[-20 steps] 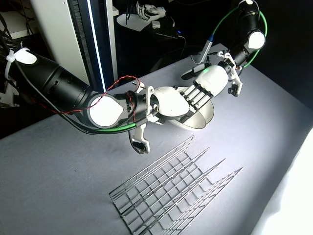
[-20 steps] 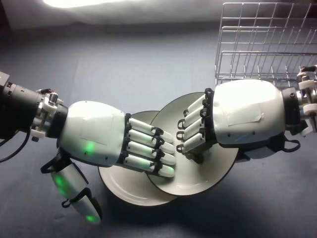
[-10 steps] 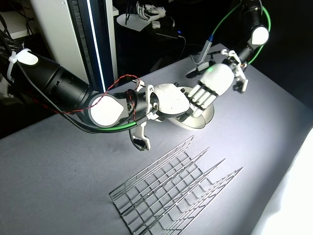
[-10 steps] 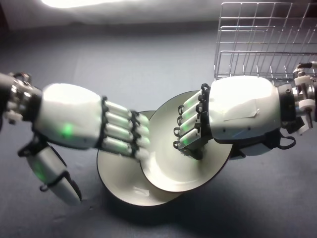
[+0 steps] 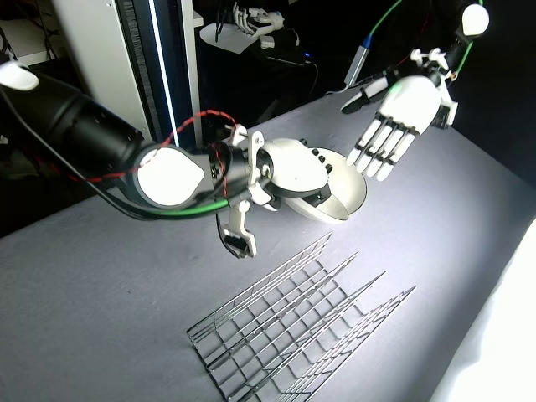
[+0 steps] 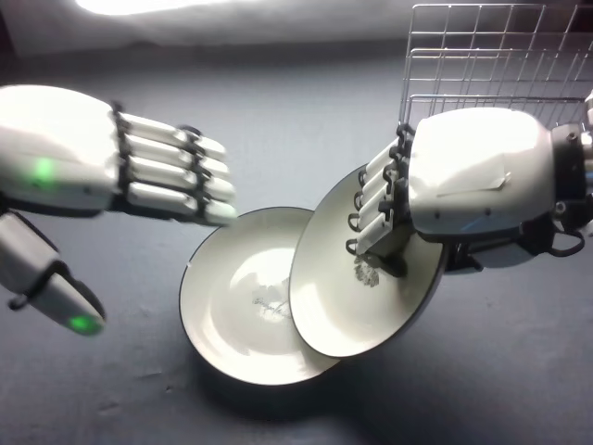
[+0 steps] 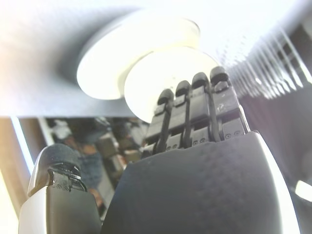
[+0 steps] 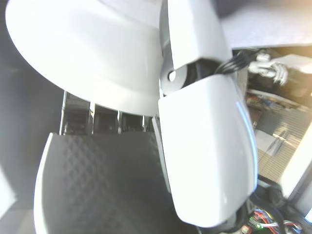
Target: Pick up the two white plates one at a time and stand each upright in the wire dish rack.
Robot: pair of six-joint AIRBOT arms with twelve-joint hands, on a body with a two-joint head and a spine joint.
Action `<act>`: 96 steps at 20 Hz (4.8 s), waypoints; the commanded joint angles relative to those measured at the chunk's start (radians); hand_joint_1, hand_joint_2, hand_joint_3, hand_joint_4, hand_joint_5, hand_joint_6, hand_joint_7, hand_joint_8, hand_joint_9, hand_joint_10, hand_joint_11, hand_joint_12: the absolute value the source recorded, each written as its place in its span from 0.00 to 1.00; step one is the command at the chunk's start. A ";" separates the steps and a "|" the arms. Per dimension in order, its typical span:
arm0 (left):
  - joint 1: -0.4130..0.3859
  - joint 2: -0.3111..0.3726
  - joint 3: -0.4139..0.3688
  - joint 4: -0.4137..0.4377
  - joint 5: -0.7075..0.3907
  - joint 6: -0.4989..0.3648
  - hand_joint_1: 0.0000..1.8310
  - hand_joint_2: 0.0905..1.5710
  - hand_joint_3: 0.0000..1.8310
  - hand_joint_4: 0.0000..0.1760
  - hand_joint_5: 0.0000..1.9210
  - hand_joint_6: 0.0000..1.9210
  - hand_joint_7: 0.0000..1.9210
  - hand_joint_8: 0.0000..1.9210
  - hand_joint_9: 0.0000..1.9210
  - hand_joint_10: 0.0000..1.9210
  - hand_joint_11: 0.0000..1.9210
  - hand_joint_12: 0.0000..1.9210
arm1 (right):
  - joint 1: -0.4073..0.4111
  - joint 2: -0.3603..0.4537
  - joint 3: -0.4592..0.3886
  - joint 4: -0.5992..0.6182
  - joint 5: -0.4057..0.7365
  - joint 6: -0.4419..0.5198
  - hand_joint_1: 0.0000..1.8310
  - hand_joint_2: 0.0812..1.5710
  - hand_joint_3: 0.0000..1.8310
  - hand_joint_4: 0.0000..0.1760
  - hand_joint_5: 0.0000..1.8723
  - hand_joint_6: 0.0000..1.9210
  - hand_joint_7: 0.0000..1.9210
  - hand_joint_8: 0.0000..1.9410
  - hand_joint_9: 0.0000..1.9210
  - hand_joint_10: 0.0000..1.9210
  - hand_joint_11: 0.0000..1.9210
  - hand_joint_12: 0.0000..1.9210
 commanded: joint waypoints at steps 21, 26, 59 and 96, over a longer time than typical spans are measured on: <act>0.033 0.104 0.063 -0.193 0.001 0.000 0.00 0.63 0.00 0.00 0.00 0.00 0.00 0.00 0.00 0.00 0.00 0.00 | 0.198 0.141 -0.207 0.605 -0.068 0.031 0.79 0.73 0.00 0.00 0.44 0.62 0.44 0.50 0.42 0.66 0.38 0.86; 0.031 0.088 0.085 -0.239 -0.008 0.006 0.00 0.63 0.00 0.00 0.00 0.00 0.00 0.00 0.00 0.00 0.00 0.00 | 0.235 0.149 -0.209 0.788 -0.150 0.033 0.81 0.71 0.00 0.00 0.47 0.56 0.47 0.46 0.45 0.60 0.41 0.87; -0.010 0.069 0.027 -0.286 -0.025 0.012 0.00 0.63 0.00 0.00 0.00 0.00 0.00 0.00 0.00 0.00 0.00 0.00 | 0.409 0.197 -0.051 1.195 -0.337 0.013 0.75 0.71 0.00 0.00 0.47 0.59 0.47 0.50 0.44 0.67 0.37 0.70; -0.016 0.068 -0.031 -0.284 -0.007 0.021 0.00 0.64 0.00 0.00 0.00 0.00 0.00 0.00 0.00 0.00 0.00 0.00 | 0.057 0.218 0.139 0.944 -0.248 -0.001 0.75 0.71 0.00 0.00 0.48 0.58 0.50 0.48 0.45 0.65 0.37 0.69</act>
